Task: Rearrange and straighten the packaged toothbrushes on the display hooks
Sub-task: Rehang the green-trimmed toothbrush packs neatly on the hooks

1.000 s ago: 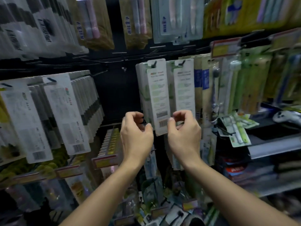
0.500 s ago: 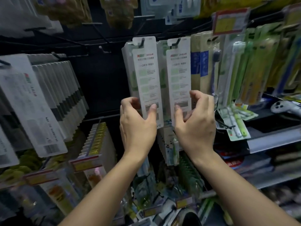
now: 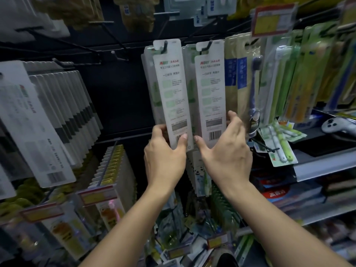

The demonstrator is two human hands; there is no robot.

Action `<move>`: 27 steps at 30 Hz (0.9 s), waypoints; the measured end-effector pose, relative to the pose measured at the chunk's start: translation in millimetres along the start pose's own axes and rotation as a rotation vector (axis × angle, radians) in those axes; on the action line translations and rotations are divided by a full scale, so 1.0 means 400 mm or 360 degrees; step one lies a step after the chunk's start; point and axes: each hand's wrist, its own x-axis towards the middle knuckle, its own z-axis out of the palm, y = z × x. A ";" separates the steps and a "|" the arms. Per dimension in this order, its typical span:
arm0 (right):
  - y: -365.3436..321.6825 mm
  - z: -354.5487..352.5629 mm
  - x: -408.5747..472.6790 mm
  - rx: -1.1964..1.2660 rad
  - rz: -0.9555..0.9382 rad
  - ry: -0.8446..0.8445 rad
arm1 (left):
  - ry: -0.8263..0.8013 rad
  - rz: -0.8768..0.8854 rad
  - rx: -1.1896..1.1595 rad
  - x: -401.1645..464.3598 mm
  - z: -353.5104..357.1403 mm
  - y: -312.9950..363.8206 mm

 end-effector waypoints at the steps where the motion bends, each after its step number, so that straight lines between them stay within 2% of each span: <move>1: 0.001 0.000 0.000 -0.0004 0.0011 -0.0005 | -0.0016 0.0001 -0.0005 0.000 0.000 -0.001; 27: -0.004 -0.017 -0.004 0.0275 -0.0070 0.0055 | -0.0160 0.0104 -0.0159 -0.014 -0.036 0.018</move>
